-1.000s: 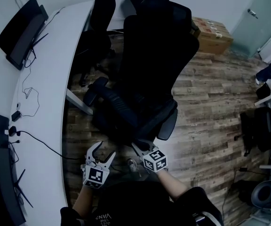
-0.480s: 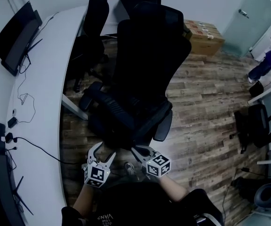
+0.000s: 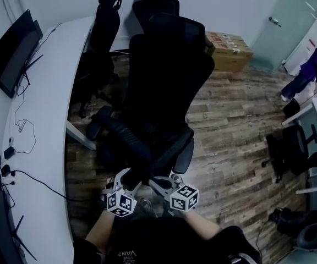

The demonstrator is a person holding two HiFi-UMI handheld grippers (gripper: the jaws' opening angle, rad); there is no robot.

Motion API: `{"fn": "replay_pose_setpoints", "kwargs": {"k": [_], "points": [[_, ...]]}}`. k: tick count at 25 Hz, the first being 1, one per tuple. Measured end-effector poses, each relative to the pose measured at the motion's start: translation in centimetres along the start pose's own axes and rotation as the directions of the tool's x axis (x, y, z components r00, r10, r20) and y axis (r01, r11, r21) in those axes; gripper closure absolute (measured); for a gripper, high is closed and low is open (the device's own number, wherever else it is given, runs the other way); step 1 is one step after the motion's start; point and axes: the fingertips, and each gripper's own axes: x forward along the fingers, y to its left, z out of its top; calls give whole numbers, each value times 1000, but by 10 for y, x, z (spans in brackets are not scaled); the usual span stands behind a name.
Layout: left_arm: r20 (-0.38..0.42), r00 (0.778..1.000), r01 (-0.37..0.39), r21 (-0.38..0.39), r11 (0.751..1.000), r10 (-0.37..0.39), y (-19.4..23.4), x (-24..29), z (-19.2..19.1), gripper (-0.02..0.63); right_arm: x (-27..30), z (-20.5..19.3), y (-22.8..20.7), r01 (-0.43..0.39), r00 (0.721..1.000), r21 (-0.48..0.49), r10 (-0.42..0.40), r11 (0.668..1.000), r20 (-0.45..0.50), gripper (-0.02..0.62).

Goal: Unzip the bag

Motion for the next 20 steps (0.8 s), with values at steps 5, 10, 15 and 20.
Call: {"fn": "replay_pose_setpoints", "kwargs": {"k": [5, 10, 15, 20], "points": [[5, 1000, 30, 131, 991, -31, -6, 30, 15, 330, -5, 11, -1, -120, 991, -14, 119, 993, -58, 549], [7, 999, 38, 209, 977, -41, -3, 48, 28, 333, -7, 25, -2, -217, 968, -36, 210, 975, -139, 549], [20, 999, 24, 187, 982, -28, 10, 59, 46, 411, -12, 47, -10, -279, 949, -9, 274, 960, -152, 549], [23, 1000, 2, 162, 987, -6, 22, 61, 53, 460, -13, 67, -16, -304, 944, 28, 305, 952, -124, 549]]}}
